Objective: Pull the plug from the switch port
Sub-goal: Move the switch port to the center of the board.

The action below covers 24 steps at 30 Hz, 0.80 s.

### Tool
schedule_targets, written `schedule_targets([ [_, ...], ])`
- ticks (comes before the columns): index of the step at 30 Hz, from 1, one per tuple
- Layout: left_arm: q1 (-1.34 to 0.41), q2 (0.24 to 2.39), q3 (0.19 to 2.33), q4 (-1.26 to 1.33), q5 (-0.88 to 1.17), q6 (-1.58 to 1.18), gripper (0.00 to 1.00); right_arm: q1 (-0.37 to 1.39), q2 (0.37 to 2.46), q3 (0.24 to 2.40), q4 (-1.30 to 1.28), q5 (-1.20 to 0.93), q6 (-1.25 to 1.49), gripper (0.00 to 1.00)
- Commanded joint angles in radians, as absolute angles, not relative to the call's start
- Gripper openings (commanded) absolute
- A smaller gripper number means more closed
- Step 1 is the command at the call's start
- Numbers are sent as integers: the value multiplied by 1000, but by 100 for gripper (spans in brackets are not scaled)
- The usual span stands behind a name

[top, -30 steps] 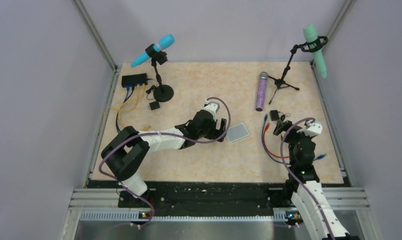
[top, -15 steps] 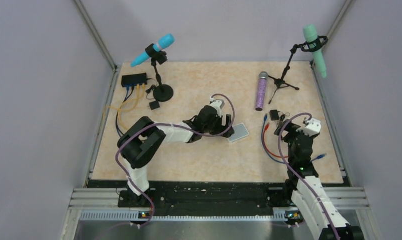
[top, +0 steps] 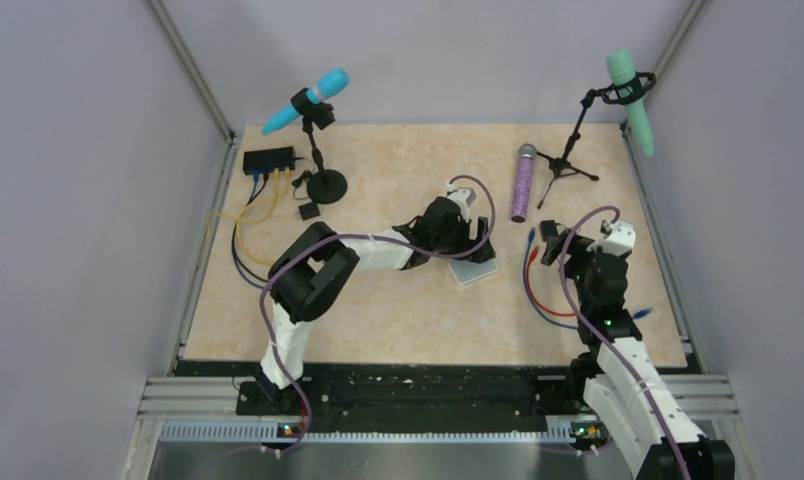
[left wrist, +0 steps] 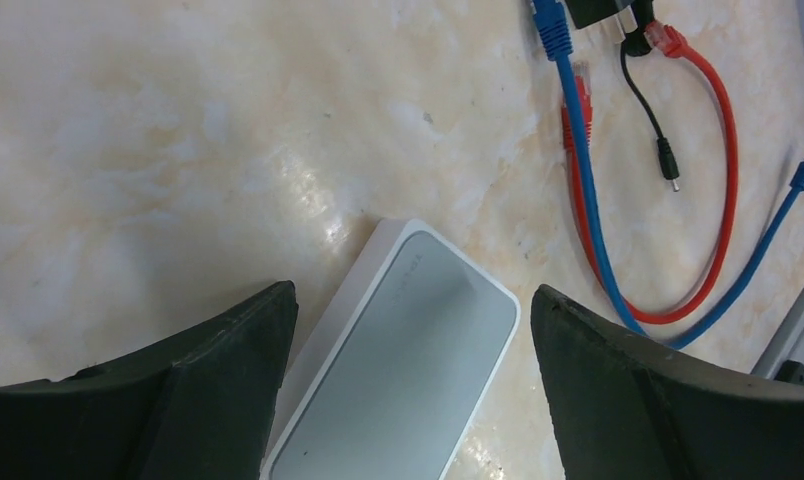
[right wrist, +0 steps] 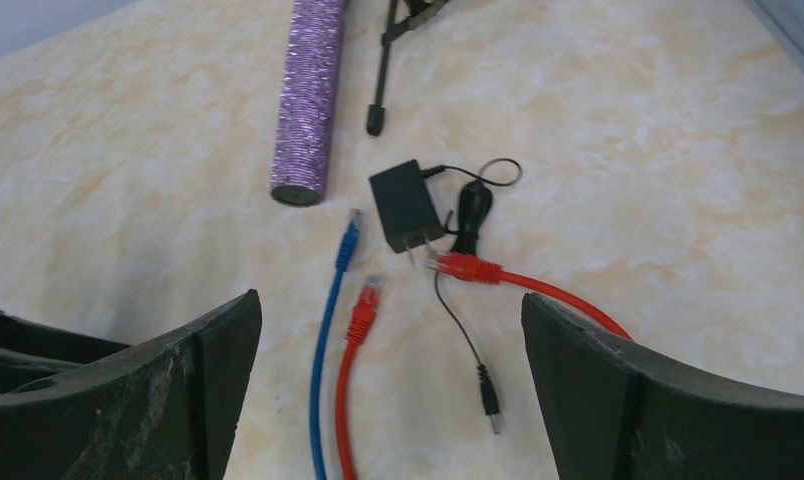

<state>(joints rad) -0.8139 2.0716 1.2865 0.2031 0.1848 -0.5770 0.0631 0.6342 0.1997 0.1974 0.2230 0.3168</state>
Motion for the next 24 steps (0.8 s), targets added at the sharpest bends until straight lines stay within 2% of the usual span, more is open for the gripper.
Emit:
schedule_targets([
  [1,-811,1933,1199,210,68,-565,93,66,735,356,143,0,319,99],
  [3,-811,1809,1099,211,-57,-561,95,66,813,411,108,-108,324,97],
  [6,-810,1624,956,167,-221,-601,97,67,931,477,65,-253,316,88],
  [9,-810,1538,824,190,-210,-668,96,74,1046,525,39,-352,304,81],
  [12,-817,1577,752,314,-85,-732,94,130,1141,555,50,-366,313,77],
  [16,-849,1728,847,370,43,-764,87,206,1283,607,25,-344,301,74],
  [19,-866,1822,933,358,90,-762,83,232,1356,623,24,-345,286,61],
  [24,-867,1886,981,378,102,-763,77,235,1415,615,82,-352,285,61],
])
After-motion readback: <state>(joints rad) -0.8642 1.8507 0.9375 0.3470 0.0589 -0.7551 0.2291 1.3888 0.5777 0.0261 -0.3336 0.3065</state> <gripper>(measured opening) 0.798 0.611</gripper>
